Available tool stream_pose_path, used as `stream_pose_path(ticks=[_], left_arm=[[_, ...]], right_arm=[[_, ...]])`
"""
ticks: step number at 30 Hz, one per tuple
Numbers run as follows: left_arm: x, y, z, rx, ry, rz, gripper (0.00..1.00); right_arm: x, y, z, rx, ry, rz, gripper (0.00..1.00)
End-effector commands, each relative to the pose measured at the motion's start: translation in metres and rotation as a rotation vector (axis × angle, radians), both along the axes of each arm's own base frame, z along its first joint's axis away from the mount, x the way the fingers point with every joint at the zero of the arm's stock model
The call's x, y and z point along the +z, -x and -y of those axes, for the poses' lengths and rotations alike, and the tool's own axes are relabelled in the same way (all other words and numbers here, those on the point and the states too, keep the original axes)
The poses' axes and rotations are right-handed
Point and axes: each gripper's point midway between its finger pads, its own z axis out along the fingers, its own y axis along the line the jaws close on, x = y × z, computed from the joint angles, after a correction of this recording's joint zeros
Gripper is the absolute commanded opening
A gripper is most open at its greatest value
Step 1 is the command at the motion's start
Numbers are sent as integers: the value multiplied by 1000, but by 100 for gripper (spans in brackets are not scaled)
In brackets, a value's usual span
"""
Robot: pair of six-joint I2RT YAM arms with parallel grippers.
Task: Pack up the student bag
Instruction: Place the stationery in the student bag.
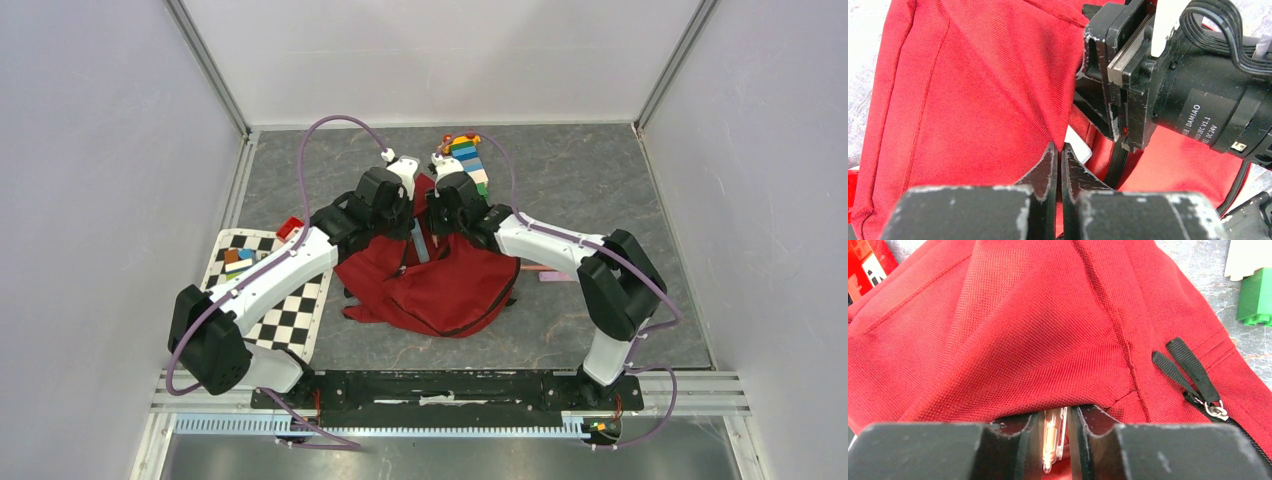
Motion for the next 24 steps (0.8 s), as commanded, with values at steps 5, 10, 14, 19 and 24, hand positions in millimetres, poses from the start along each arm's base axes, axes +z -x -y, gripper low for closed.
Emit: stream_pose_path(ticks=[5,10,14,19,24], left_arm=[[28,1,11,-61,53,68,2],[25,0,10,-57,43,64,2],[23,-2,7,-45,28,69,2],[22,-4,4,-32,11,73,2],[17,-5,4,-33,4,64,2]], right_arm=[[31,-18,-1,-25,-51,128,45],[34,-5,4,10,-31,104,50],[47,23,6,121,-36,67,56],[62,59,46,155,58,49,62],[63,76,109,52,129,17,65]])
